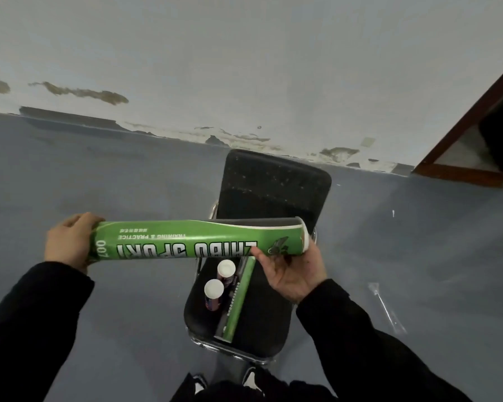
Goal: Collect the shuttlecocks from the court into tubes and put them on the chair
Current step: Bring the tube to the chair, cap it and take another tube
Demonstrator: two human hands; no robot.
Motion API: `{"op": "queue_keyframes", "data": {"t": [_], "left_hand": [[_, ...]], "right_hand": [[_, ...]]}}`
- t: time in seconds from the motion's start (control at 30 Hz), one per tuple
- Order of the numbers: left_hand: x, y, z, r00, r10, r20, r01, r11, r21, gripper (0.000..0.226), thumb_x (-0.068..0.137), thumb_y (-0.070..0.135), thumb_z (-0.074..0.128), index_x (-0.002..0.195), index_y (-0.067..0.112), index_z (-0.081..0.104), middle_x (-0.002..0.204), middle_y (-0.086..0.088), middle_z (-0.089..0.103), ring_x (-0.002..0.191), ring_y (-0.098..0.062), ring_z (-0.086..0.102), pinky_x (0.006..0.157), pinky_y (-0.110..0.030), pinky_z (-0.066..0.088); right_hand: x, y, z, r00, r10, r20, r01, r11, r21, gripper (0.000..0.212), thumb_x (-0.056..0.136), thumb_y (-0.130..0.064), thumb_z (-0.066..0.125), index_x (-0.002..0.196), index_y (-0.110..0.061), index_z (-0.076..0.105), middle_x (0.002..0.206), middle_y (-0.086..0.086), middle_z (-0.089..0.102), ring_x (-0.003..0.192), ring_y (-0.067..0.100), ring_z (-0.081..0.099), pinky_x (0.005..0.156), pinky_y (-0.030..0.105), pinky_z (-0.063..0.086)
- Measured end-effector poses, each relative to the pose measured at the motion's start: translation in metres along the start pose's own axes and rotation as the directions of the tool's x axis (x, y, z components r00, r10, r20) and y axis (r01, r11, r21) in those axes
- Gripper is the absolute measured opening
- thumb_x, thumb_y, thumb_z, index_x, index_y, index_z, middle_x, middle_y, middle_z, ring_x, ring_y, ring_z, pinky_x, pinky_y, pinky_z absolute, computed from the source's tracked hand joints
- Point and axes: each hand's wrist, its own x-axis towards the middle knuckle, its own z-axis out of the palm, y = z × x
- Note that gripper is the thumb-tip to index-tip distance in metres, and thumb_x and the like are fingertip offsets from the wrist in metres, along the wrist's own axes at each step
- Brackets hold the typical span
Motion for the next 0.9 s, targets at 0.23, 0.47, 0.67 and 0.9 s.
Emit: {"op": "queue_keyframes", "data": {"t": [0.23,0.47,0.67,0.9], "left_hand": [[-0.004,0.008,0.015,0.999,-0.05,0.01,0.048,0.991,0.126,0.019,0.092,0.016,0.059,0.073,0.013,0.061,0.072,-0.012,0.055,0.06,-0.026,0.052,0.038,-0.025,0.05],[-0.006,0.002,0.01,0.996,-0.081,-0.023,0.083,0.979,0.187,0.017,0.088,0.021,0.06,0.076,0.011,0.064,0.081,-0.018,0.059,0.067,-0.032,0.055,0.06,-0.035,0.055],[-0.008,-0.011,-0.003,0.994,-0.106,-0.028,0.11,0.97,0.215,0.016,0.089,0.022,0.061,0.08,0.009,0.067,0.088,-0.02,0.063,0.072,-0.034,0.058,0.042,-0.03,0.054],[-0.011,-0.017,-0.003,0.922,-0.356,0.153,0.356,0.934,0.031,0.019,0.097,0.032,0.061,0.085,0.018,0.064,0.081,-0.009,0.061,0.068,-0.025,0.057,0.067,-0.035,0.049]], "right_hand": [[0.009,0.001,-0.012,0.999,-0.026,0.021,0.024,0.998,0.056,0.062,0.091,-0.056,0.064,0.108,0.003,0.077,0.116,0.026,0.072,0.081,0.039,0.076,0.069,0.04,0.064],[0.011,-0.005,-0.012,0.999,-0.009,0.032,0.008,1.0,0.016,0.068,0.096,-0.06,0.053,0.101,0.003,0.079,0.106,0.027,0.074,0.075,0.036,0.077,0.076,0.037,0.059],[0.018,-0.005,-0.012,0.998,0.048,-0.046,-0.05,0.998,-0.045,0.059,0.093,-0.055,0.062,0.116,-0.002,0.073,0.114,0.022,0.073,0.08,0.036,0.077,0.07,0.038,0.064],[0.019,-0.01,-0.023,0.991,0.044,-0.128,-0.067,0.981,-0.18,0.061,0.07,-0.065,0.071,0.089,-0.008,0.08,0.069,0.003,0.07,0.062,0.017,0.074,0.064,0.032,0.063]]}}
